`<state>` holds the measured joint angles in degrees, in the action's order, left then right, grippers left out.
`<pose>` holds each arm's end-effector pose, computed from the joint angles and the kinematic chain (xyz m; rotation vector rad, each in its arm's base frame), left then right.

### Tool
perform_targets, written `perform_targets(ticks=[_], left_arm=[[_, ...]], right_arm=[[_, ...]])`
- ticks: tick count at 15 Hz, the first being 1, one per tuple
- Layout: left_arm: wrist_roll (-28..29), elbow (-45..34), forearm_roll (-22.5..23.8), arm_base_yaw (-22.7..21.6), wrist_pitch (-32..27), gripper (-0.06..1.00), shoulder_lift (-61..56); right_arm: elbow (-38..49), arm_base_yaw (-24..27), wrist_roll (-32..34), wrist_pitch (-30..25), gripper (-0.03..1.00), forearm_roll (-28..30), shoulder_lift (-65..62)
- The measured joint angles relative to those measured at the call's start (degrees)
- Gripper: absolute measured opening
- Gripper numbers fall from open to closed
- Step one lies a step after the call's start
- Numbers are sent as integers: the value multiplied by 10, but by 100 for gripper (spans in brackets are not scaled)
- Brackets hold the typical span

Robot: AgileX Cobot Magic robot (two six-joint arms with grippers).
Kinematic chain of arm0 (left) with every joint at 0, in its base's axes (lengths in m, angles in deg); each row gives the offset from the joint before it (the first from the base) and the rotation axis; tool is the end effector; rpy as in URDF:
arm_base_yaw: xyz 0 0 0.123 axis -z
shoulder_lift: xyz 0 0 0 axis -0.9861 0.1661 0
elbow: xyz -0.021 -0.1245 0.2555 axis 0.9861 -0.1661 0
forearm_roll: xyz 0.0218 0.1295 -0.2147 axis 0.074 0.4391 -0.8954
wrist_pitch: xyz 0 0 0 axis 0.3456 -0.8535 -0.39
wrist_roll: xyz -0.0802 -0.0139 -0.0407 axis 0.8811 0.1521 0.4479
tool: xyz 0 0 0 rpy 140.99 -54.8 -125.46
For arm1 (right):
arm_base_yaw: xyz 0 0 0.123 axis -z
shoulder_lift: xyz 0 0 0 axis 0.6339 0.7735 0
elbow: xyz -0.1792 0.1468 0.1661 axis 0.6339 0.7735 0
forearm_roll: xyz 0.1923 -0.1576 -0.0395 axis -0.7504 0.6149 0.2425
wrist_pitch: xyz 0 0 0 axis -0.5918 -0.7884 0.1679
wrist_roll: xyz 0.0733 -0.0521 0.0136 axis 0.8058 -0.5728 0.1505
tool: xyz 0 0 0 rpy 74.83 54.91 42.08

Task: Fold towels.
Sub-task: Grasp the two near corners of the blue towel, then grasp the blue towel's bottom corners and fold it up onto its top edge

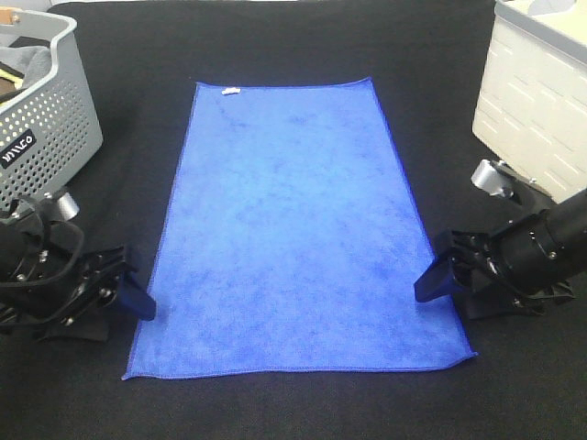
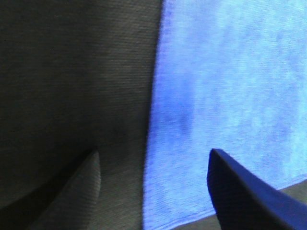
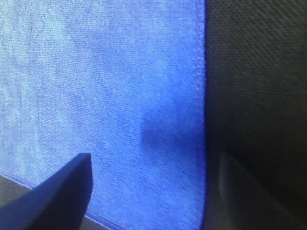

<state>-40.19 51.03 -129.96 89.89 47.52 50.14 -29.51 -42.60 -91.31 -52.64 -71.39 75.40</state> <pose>0.2639 -0.0828 0.0921 -0.2822 2.8840 -0.7380 0.2653 0.0547 0.1039 0.0964 2.8596 0.6930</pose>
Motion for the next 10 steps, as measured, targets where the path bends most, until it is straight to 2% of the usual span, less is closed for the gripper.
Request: perform_targets(ticks=[3,6,7,8,10], left_arm=[[2,31,-11,29,-15,60,28],[15,49,-12,47,-15,41,44],[15,52,-11,50,-15,34,46],[17,52,-10,50,-15,27,48],[17,52,-6,50,-15,4,50]], right_arm=[[-30,0,0,-50,66,-4,41],[-37,0,0,-67,53,-10,59],[-37,0,0,-66,47,-10,61],[-37,0,0,-61,35,-9,64],[-37,0,0,-50,14,-8,66]])
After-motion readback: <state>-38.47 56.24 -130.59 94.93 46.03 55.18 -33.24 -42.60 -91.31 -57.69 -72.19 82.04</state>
